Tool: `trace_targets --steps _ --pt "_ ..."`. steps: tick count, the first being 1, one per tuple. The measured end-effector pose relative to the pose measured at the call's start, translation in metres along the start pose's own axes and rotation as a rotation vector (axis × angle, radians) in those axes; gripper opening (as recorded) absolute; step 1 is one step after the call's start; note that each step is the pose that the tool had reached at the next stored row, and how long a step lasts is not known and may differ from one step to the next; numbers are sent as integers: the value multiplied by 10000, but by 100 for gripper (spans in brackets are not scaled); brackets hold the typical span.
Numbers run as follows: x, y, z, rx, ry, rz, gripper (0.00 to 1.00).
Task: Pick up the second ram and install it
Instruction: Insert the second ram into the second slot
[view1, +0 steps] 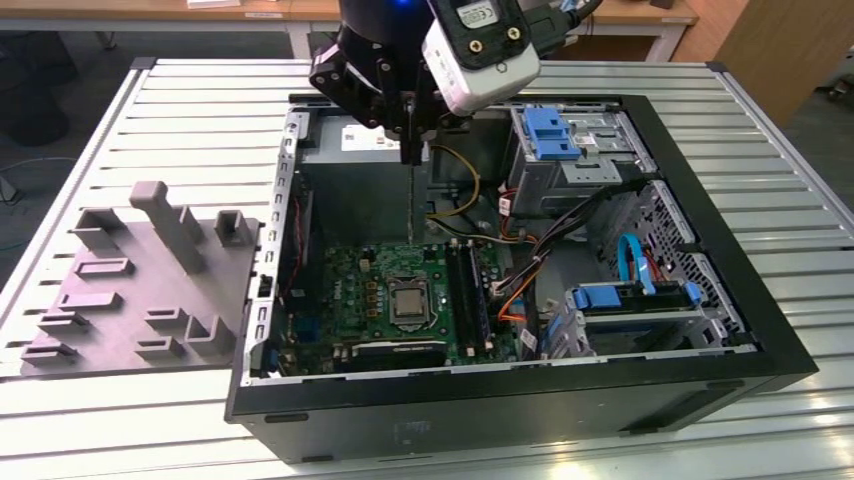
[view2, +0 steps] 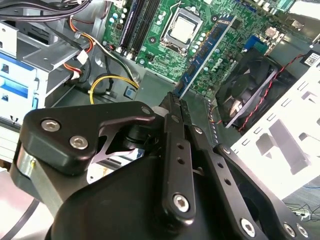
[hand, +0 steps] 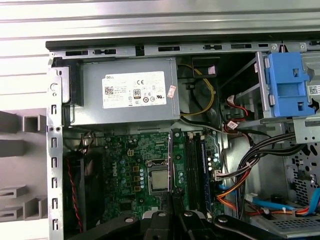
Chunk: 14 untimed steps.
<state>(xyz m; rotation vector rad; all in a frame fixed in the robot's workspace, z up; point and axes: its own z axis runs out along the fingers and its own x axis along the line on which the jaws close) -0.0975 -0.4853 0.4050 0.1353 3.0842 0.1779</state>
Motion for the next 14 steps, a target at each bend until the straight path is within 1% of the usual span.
trace_targets --steps 11,14 --pt "-13 0 11 -2 2 -8 12" --pt "-19 0 24 3 3 -11 12"
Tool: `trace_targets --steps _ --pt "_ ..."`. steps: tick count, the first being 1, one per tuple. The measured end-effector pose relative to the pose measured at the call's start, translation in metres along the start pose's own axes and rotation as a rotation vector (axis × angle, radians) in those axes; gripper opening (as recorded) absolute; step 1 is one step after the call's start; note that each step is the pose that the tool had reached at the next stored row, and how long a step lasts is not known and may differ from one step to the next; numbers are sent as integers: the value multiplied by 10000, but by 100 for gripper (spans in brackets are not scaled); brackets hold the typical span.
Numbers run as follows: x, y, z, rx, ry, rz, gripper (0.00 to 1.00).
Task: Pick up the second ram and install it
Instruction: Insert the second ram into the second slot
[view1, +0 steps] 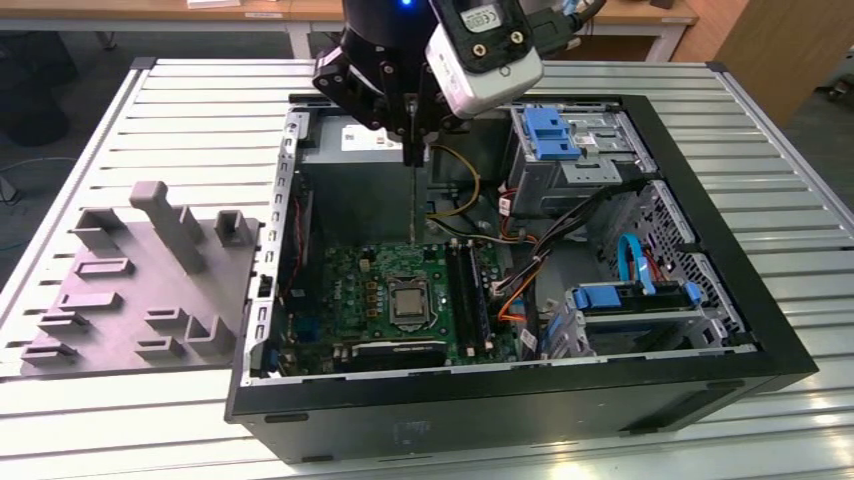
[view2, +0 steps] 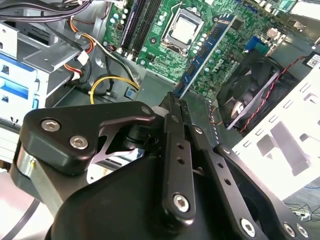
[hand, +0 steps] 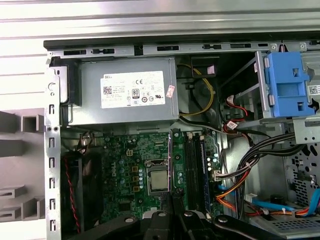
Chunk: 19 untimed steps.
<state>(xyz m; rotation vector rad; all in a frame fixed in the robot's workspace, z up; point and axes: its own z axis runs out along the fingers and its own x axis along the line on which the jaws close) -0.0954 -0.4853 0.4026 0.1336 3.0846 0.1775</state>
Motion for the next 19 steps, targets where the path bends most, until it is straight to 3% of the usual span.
trace_targets --steps 19 --pt "-77 5 14 -2 1 -4 12"
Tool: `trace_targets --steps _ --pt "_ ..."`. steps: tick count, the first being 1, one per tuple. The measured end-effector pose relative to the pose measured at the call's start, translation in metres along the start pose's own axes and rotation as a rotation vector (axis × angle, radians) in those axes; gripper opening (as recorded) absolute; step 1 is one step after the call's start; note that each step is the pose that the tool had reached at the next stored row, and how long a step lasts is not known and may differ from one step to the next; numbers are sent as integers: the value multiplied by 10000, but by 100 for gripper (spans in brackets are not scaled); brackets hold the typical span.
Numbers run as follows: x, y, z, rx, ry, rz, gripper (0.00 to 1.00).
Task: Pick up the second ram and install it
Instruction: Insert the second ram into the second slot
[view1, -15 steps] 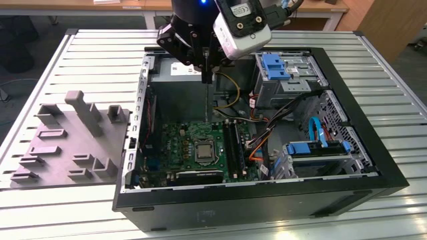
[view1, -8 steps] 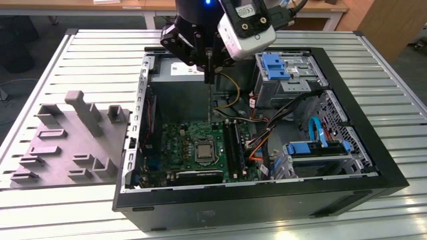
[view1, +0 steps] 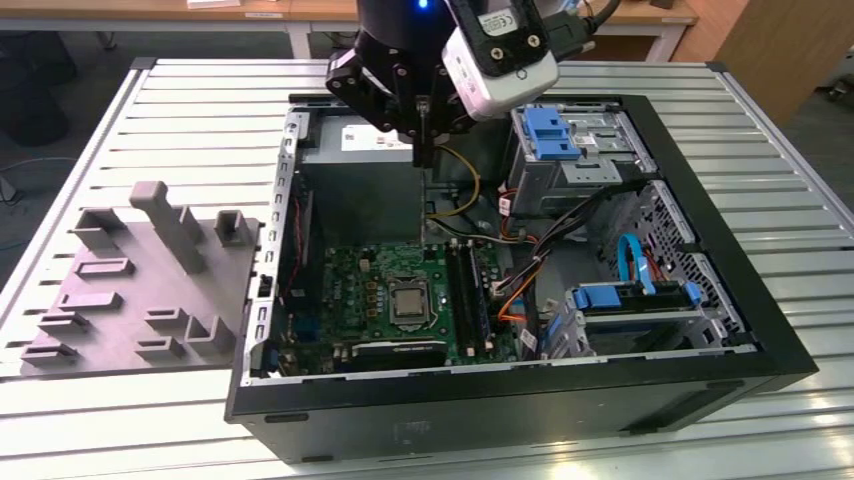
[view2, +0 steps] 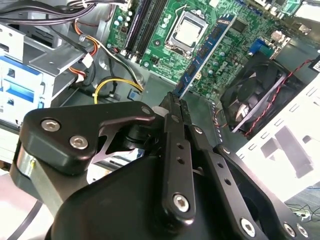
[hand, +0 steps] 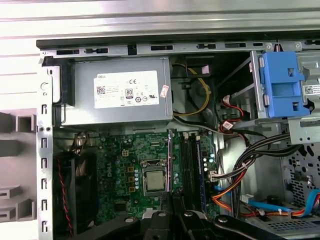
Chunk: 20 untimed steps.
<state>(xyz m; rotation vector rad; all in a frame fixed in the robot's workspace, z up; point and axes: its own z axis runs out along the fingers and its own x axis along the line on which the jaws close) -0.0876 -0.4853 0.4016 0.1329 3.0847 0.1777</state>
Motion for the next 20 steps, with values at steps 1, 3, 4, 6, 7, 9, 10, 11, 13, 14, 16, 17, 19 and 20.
trace_targets --steps 1,3,4,6,7,9,10,11,13,14,16,17,19,20 --pt "-2 0 0 0 0 1 12" --pt "-15 1 2 -1 0 0 12" --pt "-22 2 2 0 1 -1 12" --pt "-32 2 2 0 1 -2 12" --pt "-36 3 3 0 1 -2 12" --pt "-51 4 4 0 2 -6 12" --pt "-61 5 5 0 3 -10 12" --pt "-71 6 6 0 4 -15 12" --pt "-93 8 8 0 7 -29 12" --pt "-105 8 11 -1 10 -38 12" --pt "-128 9 17 -3 17 -60 12" --pt "-139 10 21 -3 23 -74 12" --pt "-147 10 25 -3 27 -91 12" --pt "-147 10 25 -2 27 -91 12"
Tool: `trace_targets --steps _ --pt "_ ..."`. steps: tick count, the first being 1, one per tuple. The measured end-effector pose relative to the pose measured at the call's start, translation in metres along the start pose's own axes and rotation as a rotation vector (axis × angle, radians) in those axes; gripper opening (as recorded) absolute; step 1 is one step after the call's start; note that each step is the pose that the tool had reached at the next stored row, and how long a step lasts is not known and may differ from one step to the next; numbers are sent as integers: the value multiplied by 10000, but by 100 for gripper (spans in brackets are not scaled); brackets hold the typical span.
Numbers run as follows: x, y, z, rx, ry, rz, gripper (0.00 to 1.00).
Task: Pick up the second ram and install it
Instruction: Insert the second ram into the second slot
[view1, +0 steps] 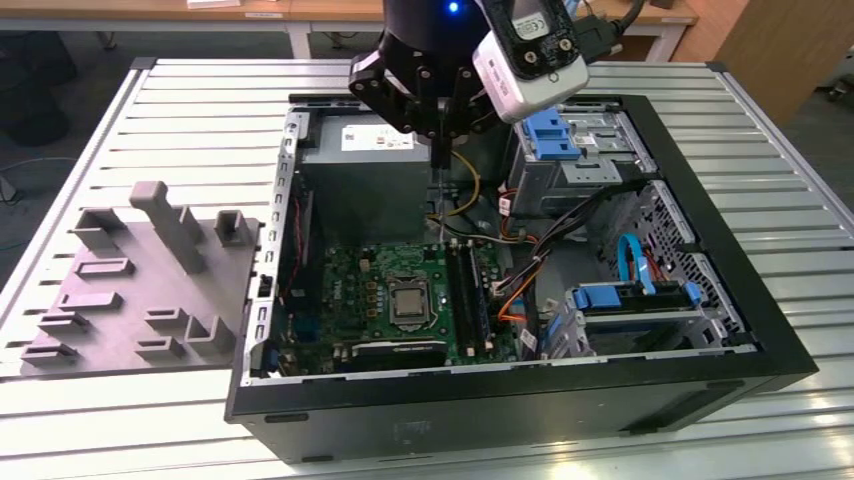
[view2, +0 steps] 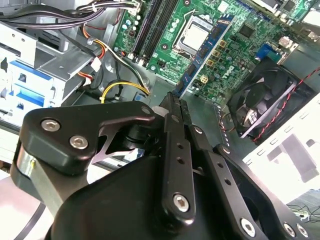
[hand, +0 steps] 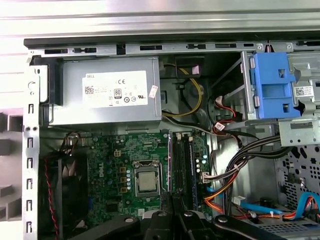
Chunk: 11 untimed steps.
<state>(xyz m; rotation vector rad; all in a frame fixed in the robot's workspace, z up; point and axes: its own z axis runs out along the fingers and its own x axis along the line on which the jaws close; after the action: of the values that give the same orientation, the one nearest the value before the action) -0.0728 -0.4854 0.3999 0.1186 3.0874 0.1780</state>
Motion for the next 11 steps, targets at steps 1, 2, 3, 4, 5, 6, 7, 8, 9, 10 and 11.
trace_targets --steps 1,2,3,4,5,6,7,8,9,10,11 --pt "0 0 0 1 0 0 12" --pt "0 0 0 1 0 -1 12" --pt "0 0 0 0 0 -1 12" --pt "-1 0 0 0 0 -2 12" --pt "-3 0 3 -2 1 -13 12" --pt "-6 0 5 -3 4 -37 12" --pt "-8 0 8 -4 9 -77 12" --pt "-10 0 10 -4 16 -128 12" --pt "-12 0 13 -6 23 -186 12" --pt "-12 0 16 -10 30 -251 12" --pt "-12 -1 17 -11 35 -294 12"
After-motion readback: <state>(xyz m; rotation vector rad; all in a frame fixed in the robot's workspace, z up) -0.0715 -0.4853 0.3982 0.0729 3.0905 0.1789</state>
